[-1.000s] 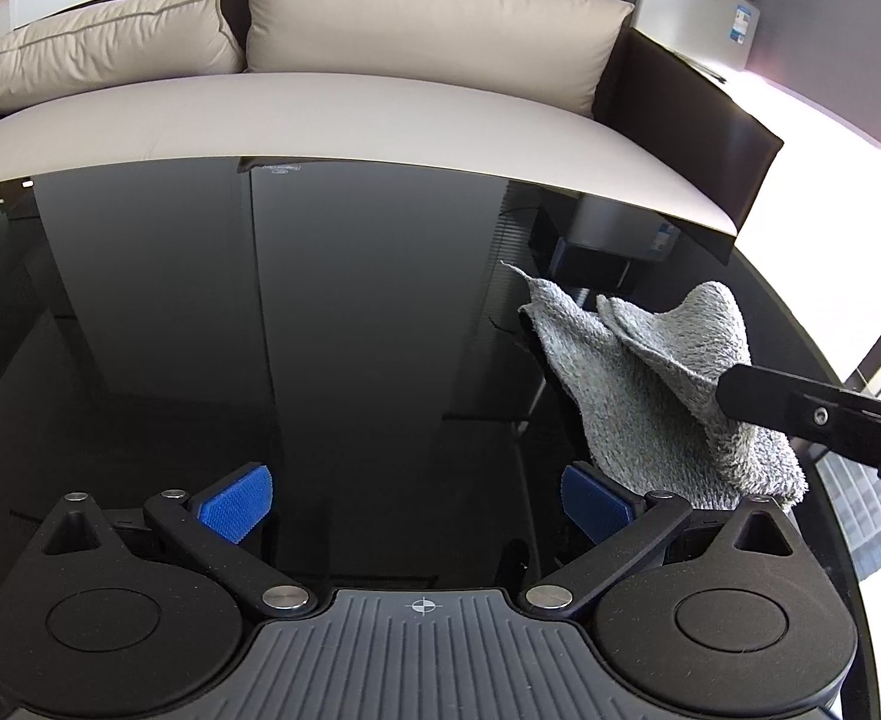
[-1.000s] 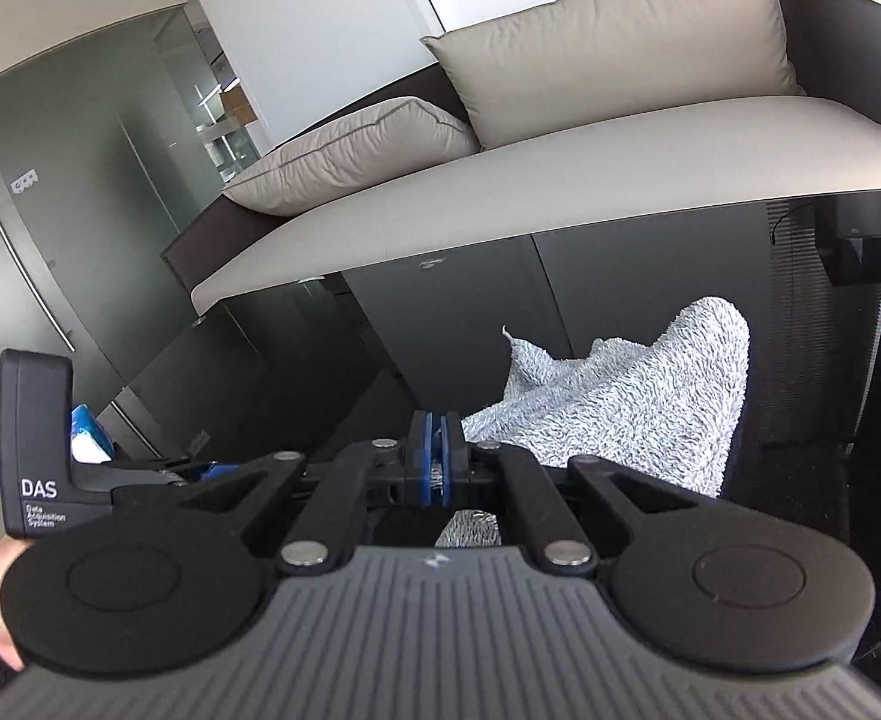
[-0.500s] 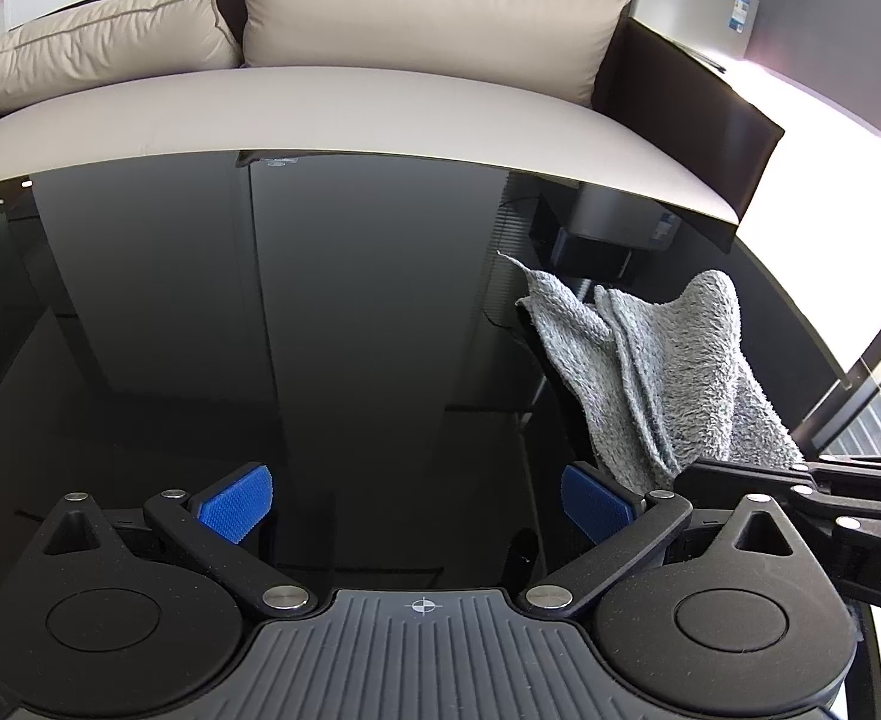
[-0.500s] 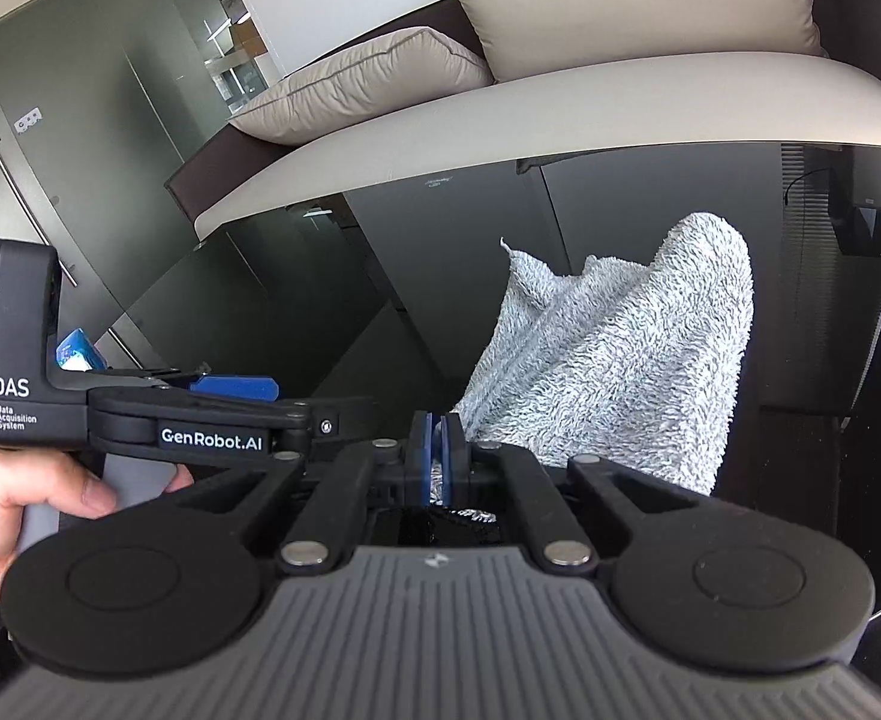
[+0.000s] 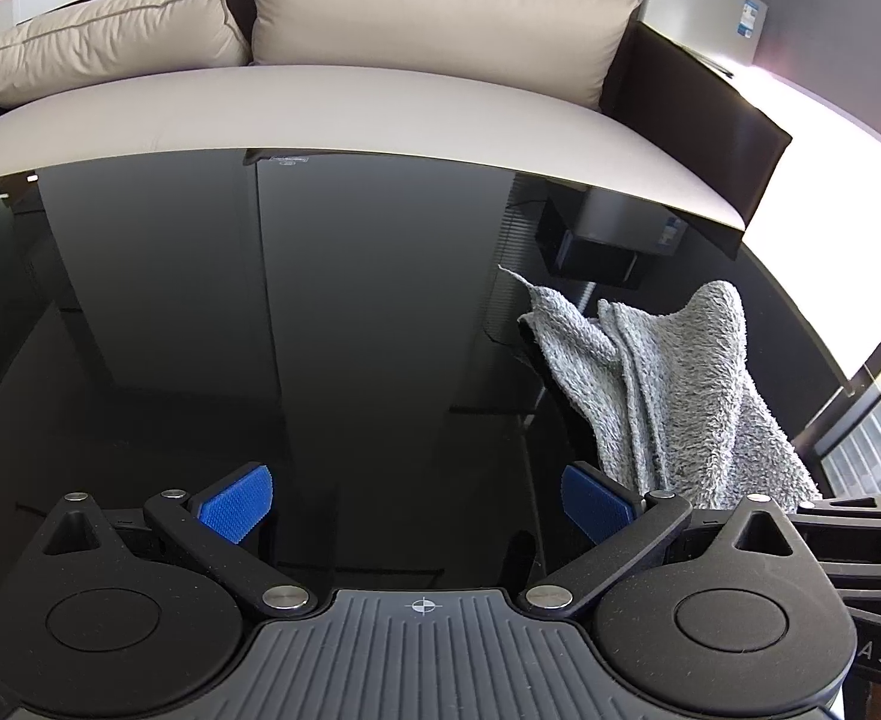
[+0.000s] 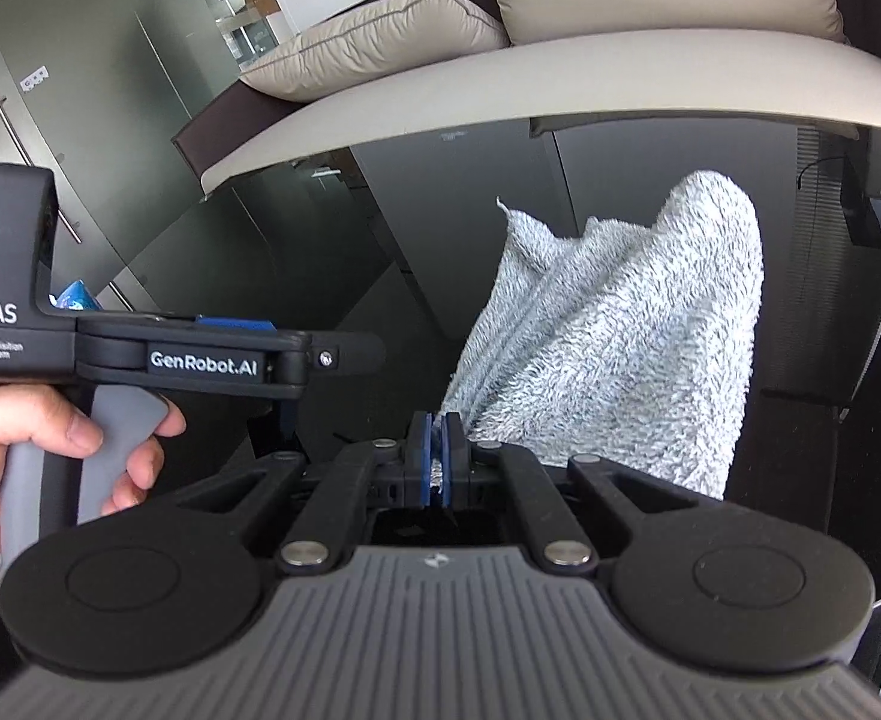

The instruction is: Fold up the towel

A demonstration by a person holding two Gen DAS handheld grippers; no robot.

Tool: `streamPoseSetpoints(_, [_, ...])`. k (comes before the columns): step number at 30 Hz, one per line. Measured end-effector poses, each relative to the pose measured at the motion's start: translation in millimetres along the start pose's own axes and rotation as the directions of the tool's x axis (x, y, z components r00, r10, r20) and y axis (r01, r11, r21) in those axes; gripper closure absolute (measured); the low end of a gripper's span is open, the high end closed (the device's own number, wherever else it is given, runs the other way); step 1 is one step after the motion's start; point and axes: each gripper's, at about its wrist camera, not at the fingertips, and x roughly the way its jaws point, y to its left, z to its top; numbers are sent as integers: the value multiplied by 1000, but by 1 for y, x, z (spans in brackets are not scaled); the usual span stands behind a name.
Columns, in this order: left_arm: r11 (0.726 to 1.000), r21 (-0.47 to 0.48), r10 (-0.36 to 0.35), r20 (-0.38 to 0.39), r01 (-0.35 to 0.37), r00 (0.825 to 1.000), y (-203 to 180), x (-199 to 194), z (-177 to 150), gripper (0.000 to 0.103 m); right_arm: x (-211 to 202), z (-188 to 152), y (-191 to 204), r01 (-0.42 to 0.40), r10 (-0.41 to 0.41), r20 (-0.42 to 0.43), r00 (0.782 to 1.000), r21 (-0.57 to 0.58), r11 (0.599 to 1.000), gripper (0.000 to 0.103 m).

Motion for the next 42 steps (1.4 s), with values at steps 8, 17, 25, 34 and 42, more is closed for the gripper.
streamPoseSetpoints(8, [1000,-8,-1,3,2,1000,2,1,1,1,-4,0,-2,-11,11,1,1000,7,1000,89])
streamPoseSetpoints(17, [999,-42,13,9,-12,1000,13,1,3,1,-21,15,-5,0,-3,81,997,42,999,67])
streamPoseSetpoints(25, [999,-40,8,7,-7,1000,12,1,1,1,-19,37,-20,79,-92,143,985,89,993,65])
streamPoseSetpoints(34, [998,-67,-7,-2,7,1000,17,4,0,1,6,60,-18,173,-177,152,972,43,984,65])
streamPoseSetpoints(42, [997,-76,-15,-11,14,1000,21,7,1,1,45,81,-27,273,-280,128,951,64,960,65])
